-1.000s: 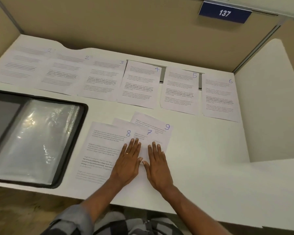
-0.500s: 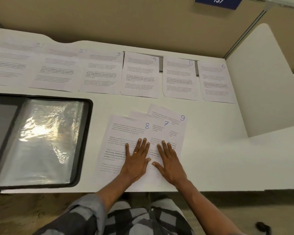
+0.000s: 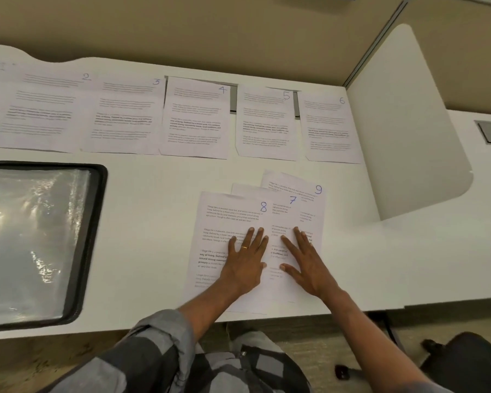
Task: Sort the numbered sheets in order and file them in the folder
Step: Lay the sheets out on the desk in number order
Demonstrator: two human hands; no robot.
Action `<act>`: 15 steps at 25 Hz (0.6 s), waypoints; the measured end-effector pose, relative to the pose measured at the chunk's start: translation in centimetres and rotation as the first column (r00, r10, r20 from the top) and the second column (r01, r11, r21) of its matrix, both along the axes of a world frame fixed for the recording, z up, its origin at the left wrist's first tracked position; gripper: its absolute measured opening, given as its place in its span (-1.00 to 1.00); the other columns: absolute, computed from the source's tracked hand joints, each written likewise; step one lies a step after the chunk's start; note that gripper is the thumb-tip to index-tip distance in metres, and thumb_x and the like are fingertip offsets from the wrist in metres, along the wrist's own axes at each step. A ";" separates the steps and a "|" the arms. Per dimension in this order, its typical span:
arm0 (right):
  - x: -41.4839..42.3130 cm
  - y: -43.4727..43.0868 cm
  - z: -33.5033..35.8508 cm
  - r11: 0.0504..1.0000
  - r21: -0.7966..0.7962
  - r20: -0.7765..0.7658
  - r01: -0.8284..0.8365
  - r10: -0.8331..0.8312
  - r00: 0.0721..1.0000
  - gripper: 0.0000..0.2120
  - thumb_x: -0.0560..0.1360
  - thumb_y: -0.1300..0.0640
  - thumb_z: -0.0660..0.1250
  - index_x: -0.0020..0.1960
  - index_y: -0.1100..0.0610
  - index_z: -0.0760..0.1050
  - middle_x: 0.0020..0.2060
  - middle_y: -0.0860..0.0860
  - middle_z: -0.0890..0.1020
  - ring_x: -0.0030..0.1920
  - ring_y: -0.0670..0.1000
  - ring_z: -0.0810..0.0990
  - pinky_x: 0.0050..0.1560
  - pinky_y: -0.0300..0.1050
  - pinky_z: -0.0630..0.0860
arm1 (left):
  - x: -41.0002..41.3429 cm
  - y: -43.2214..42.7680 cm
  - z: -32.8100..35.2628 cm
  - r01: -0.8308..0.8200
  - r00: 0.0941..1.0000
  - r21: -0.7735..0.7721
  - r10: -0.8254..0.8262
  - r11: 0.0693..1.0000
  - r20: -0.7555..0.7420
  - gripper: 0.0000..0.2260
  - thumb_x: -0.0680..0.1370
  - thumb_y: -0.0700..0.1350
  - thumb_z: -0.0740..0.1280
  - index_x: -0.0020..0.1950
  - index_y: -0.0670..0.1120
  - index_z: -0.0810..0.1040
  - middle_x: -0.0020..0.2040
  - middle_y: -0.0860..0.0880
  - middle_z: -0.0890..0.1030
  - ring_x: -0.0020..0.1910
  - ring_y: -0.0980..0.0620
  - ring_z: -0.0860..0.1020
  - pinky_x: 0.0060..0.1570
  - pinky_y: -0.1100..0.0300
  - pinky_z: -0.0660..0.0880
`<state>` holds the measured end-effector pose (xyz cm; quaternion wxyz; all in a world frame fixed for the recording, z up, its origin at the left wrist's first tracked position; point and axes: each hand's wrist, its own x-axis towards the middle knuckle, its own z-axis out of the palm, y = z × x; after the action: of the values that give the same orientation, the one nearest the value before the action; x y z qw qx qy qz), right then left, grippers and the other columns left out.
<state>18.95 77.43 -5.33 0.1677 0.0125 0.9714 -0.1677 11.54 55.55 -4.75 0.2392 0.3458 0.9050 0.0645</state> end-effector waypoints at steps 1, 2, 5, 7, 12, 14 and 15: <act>0.1 1.5 0.0 1.000 -0.011 0.013 0.010 -0.010 1.000 -0.23 0.63 -0.24 0.19 0.64 -0.20 -0.23 0.63 -0.06 -0.28 0.64 0.03 -0.24 0.57 -0.03 -0.14 | 0.1 1.3 0.0 0.010 1.000 0.002 -0.010 1.000 0.004 -0.37 0.73 0.08 0.06 0.67 -0.05 -0.21 0.65 -0.05 -0.32 0.63 -0.07 -0.30 0.56 -0.29 -0.13; 0.2 3.1 0.0 1.000 -0.023 0.021 0.021 -0.020 1.000 -0.23 0.62 -0.22 0.22 0.65 -0.16 -0.18 0.64 -0.06 -0.28 0.64 0.03 -0.23 0.57 -0.03 -0.12 | 0.1 2.6 0.1 0.020 1.000 0.000 -0.020 1.000 0.008 -0.37 0.73 0.08 0.06 0.67 -0.05 -0.20 0.65 -0.05 -0.31 0.63 -0.07 -0.29 0.56 -0.28 -0.12; 0.4 7.4 0.3 0.996 -0.075 0.027 0.051 -0.049 0.998 -0.25 0.62 -0.06 0.32 0.66 -0.05 -0.03 0.65 -0.04 -0.22 0.65 0.02 -0.18 0.58 0.02 -0.04 | 0.3 6.8 0.1 0.042 0.999 0.001 -0.042 0.999 0.007 -0.36 0.72 0.09 0.08 0.68 -0.05 -0.18 0.66 -0.05 -0.29 0.64 -0.06 -0.27 0.55 -0.26 -0.09; 0.1 9.3 0.5 0.986 -0.133 0.032 0.098 -0.095 0.995 -0.27 0.62 0.13 0.36 0.65 -0.01 0.03 0.65 -0.02 -0.20 0.65 0.04 -0.16 0.58 0.05 0.02 | 0.2 9.3 0.1 0.036 0.999 0.004 -0.036 0.999 -0.001 -0.36 0.72 0.10 0.07 0.68 -0.05 -0.18 0.66 -0.05 -0.28 0.64 -0.06 -0.26 0.55 -0.24 -0.08; -2.7 10.7 1.0 0.807 -0.411 -0.003 0.425 -0.467 0.884 -0.29 0.56 0.27 0.40 0.62 0.07 0.17 0.64 0.10 0.06 0.61 0.13 0.14 0.57 0.07 0.18 | -0.1 13.6 -0.2 -0.007 0.999 0.003 0.007 1.000 -0.039 -0.38 0.72 0.13 0.05 0.68 -0.05 -0.16 0.67 -0.04 -0.25 0.65 -0.05 -0.24 0.55 -0.23 -0.08; -3.9 11.1 2.1 0.546 -0.579 0.127 0.605 -0.673 0.728 -0.31 0.53 0.22 0.46 0.57 0.04 0.26 0.54 0.01 0.28 0.43 0.05 0.41 0.38 -0.01 0.44 | -0.1 14.0 -0.4 -0.038 0.998 0.046 0.041 0.998 -0.056 -0.38 0.71 0.14 0.07 0.68 -0.04 -0.10 0.67 -0.03 -0.20 0.65 -0.05 -0.19 0.55 -0.22 -0.04; -4.4 11.3 2.7 0.409 -0.637 0.201 0.653 -0.730 0.653 -0.34 0.53 0.19 0.48 0.55 0.03 0.29 0.46 -0.03 0.37 0.32 -0.01 0.49 0.24 -0.09 0.52 | -0.1 14.1 -0.6 -0.045 0.997 0.062 0.049 0.997 -0.066 -0.38 0.71 0.14 0.09 0.68 -0.04 -0.06 0.68 -0.03 -0.17 0.66 -0.05 -0.16 0.55 -0.22 -0.02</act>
<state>14.56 88.68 -2.61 0.0228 0.3432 0.7581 -0.5540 11.40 69.67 -5.37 0.1963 0.3334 0.9181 0.0857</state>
